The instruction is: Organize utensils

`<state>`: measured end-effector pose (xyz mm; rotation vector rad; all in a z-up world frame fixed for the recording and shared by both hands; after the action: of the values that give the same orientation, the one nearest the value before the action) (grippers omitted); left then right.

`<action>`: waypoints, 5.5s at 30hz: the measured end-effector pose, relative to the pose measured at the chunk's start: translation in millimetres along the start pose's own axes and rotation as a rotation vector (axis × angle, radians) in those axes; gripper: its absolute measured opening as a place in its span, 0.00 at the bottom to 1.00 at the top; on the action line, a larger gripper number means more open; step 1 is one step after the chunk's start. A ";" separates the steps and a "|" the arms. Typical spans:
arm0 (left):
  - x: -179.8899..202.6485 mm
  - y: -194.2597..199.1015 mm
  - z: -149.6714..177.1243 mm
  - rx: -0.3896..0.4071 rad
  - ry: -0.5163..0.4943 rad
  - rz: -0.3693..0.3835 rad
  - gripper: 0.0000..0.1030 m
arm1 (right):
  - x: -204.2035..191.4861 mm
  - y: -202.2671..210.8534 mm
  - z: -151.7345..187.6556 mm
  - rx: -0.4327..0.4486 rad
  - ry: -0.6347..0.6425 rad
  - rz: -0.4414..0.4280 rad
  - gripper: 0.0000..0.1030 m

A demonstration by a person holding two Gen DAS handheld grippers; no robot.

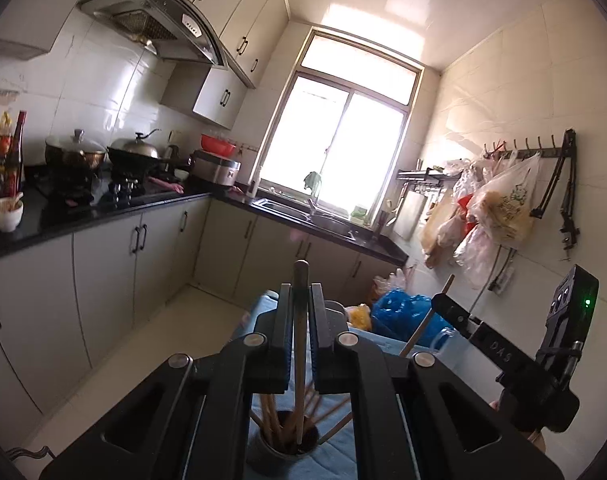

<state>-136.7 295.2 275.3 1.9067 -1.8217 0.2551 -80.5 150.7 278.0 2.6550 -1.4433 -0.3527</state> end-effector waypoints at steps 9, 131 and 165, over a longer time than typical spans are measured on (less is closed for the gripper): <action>-9.9 -58.7 31.6 -0.153 -0.031 -0.046 0.06 | 2.6 -50.9 42.2 -0.103 0.029 0.047 0.06; -17.0 1.0 203.9 -0.235 -0.217 -0.453 1.00 | 33.8 94.5 201.1 -0.249 0.044 0.368 0.86; -25.2 -0.9 202.6 -0.208 -0.198 -0.445 1.00 | 11.4 91.6 199.5 -0.206 0.140 0.371 0.89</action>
<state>-177.7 223.4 88.6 2.1760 -1.4167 -0.2714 -198.7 95.8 101.0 2.1500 -1.7052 -0.2570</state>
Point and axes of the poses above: each gripper's, at about its wrist camera, not at the fingertips, and y roughly against the way its jaws point, x to its right, z to its underside, the point moved 4 cm from there along -y, roughly the way its jaws point, and after that the axes turned 8 degrees about y, right-handed, at the moved point
